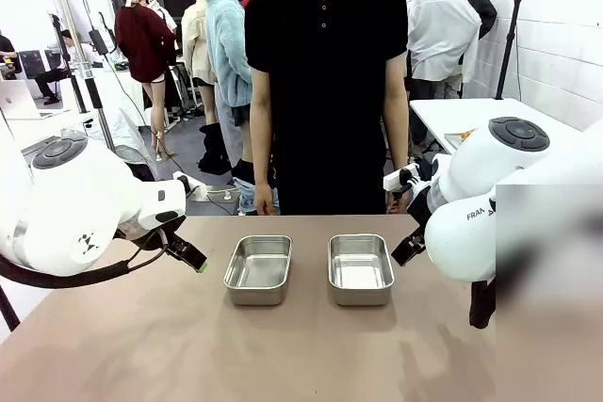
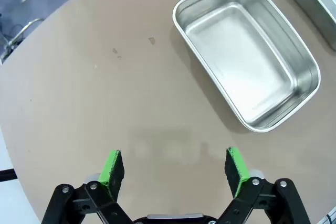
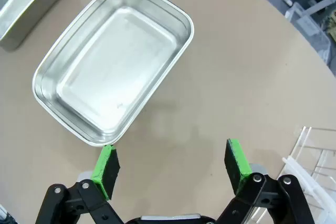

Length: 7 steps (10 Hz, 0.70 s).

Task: Place the bread in airtight containers.
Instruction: Lift both Airtight Container.

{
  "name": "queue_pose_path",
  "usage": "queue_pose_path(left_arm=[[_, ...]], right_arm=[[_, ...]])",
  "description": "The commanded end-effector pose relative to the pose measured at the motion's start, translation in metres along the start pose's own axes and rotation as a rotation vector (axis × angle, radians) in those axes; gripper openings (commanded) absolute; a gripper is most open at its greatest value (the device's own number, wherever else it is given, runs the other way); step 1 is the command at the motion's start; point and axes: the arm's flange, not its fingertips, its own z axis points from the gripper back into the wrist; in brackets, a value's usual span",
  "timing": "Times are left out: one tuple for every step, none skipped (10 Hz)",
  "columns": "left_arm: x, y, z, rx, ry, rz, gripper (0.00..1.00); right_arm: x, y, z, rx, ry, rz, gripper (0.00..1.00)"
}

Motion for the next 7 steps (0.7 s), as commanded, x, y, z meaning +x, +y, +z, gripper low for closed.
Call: queue_pose_path(left_arm=[[0.0, 0.0, 0.0001, 0.0, 0.0, 0.0, 1.0], [0.0, 0.0, 0.0001, 0.0, 0.0, 0.0, 1.0], [0.0, 0.0, 0.0001, 0.0, 0.0, 0.0, 1.0], [0.0, 0.0, 0.0001, 0.0, 0.0, 0.0, 1.0], [0.0, 0.0, 0.0001, 0.0, 0.0, 0.0, 1.0], [0.0, 0.0, 0.0001, 0.0, 0.0, 0.0, 1.0], [0.0, 0.0, 0.0001, 0.0, 0.0, 0.0, 1.0]], right_arm=[[0.0, 0.0, 0.0, 0.0, 0.0, 0.0, 1.0], [0.0, 0.0, 0.0, 0.0, 0.0, 0.0, 1.0], [0.0, 0.0, 0.0, 0.0, 0.0, 0.0, 1.0], [0.0, 0.0, 0.0, 0.0, 0.0, 0.0, 1.0], [0.0, 0.0, 0.0, 0.0, 0.0, 0.0, 1.0], [0.0, 0.0, 0.0, 0.0, 0.0, 0.0, 1.0], [0.0, 0.0, 0.0, 0.0, 0.0, 0.0, 1.0]])
